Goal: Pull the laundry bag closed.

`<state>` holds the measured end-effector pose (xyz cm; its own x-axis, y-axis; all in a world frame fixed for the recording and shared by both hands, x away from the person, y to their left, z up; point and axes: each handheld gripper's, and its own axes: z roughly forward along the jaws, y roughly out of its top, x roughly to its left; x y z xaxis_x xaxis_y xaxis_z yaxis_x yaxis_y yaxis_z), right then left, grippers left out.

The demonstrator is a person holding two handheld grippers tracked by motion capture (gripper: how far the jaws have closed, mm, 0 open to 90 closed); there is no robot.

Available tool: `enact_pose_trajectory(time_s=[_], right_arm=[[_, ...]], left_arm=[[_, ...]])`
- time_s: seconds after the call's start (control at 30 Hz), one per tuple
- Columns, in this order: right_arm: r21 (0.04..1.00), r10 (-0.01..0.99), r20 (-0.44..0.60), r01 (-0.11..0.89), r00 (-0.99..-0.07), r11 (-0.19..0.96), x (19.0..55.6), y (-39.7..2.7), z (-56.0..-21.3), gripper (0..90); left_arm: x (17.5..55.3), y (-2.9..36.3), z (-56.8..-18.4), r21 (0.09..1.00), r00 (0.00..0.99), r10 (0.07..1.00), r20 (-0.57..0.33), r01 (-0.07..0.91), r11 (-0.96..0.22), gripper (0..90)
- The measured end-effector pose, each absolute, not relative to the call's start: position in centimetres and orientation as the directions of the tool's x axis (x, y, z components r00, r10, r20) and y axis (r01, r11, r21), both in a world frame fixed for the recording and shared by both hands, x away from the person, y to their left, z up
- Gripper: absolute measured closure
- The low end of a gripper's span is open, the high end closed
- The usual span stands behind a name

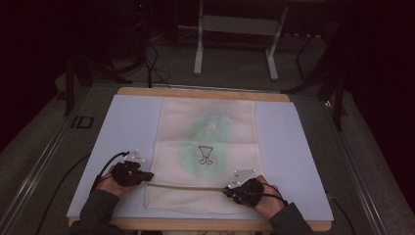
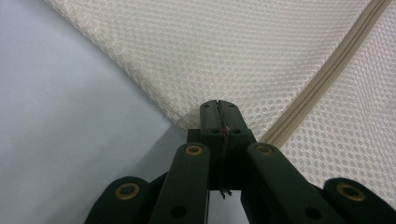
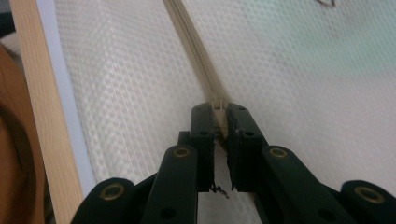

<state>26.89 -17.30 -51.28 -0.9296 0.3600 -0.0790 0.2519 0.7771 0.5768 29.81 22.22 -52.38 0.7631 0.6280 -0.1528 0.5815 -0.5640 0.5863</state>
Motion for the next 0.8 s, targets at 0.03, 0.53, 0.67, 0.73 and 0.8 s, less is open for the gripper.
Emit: enact_pose_trajectory(time_s=[0.03, 0.53, 0.67, 0.73, 0.8], right_arm=[[0.576, 0.365, -0.077, 0.257, -0.928, 0.776, 26.9, -18.1, -51.2, 82.2], [0.592, 0.474, -0.026, 0.369, -0.88, 0.717, 27.3, -25.9, -50.5, 82.2], [0.581, 0.511, -0.027, 0.402, -0.859, 0.708, 27.4, -27.9, -50.3, 82.3], [0.595, 0.521, -0.003, 0.417, -0.854, 0.687, 27.4, -28.9, -50.5, 82.3], [0.605, 0.52, 0.017, 0.423, -0.854, 0.675, 27.3, -29.3, -50.5, 82.3]], left_arm=[[29.8, 22.2, -52.4, 0.588, 0.762, 0.629, -0.157, 0.584, -0.56, 90.0], [29.8, 22.2, -52.4, 0.584, 0.763, 0.628, -0.151, 0.582, -0.566, 90.0], [29.8, 22.2, -52.4, 0.584, 0.763, 0.629, -0.15, 0.582, -0.566, 90.0], [29.8, 22.2, -52.4, 0.583, 0.763, 0.629, -0.151, 0.583, -0.566, 90.0], [29.8, 22.2, -52.4, 0.583, 0.763, 0.629, -0.151, 0.582, -0.567, 90.0]])
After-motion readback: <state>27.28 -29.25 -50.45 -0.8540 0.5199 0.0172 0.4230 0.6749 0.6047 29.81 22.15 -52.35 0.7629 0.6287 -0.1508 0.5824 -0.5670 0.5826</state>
